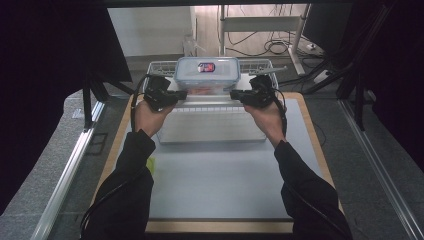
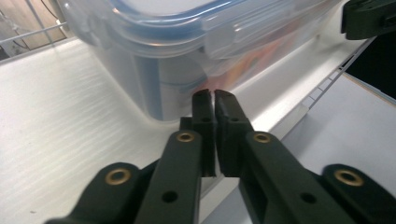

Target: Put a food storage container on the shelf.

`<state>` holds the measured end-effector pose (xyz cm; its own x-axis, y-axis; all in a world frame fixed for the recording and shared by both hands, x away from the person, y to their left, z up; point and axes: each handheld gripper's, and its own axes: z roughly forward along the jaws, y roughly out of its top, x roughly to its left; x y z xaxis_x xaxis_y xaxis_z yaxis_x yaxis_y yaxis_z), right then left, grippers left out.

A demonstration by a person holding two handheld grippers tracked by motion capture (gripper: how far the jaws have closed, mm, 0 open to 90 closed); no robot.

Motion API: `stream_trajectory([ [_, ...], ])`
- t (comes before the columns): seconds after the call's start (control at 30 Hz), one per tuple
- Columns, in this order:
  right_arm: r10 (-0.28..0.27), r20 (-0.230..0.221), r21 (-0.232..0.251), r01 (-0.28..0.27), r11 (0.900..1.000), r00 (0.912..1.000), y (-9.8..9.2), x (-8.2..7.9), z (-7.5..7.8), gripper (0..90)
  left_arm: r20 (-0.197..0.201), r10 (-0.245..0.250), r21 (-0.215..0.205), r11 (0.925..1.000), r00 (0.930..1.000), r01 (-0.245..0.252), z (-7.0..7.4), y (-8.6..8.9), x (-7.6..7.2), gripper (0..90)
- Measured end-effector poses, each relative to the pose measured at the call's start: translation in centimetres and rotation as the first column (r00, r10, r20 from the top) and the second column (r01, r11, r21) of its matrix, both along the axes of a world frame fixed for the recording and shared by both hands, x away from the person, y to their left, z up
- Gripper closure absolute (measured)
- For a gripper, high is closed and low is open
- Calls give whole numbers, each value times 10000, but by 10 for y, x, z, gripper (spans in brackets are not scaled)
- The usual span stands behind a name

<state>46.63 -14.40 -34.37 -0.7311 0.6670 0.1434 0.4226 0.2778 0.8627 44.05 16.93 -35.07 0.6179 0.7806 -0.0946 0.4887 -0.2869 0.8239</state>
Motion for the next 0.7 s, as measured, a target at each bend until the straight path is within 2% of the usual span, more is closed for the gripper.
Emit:
stream_trajectory([
  [0.1, 196, -54, 66, -195, 9998, 9998, -3, -3, -2, 797, 202, -321, 6, 9995, 9993, 320, 0, -4, -10, 821],
  [0.23, 467, 34, 116, -467, 9988, 9989, -6, -13, -4, 732, 579, -495, 64, 9988, 9971, 493, -2, -8, -29, 685],
  [0.37, 677, 384, -83, -674, 9977, 9970, -10, -27, -7, 641, 798, -699, -321, 9968, 9944, 726, -6, -10, -47, 535],
  [0.57, 1074, 655, -286, -1058, 9940, 9921, -9, -46, -15, 494, 1062, -999, -381, 9938, 9893, 1045, -17, -19, -70, 384],
  [0.7, 1373, 789, -295, -1354, 9904, 9874, -7, -59, -22, 385, 1253, -1229, -168, 9919, 9845, 1260, -23, -26, -84, 303],
])
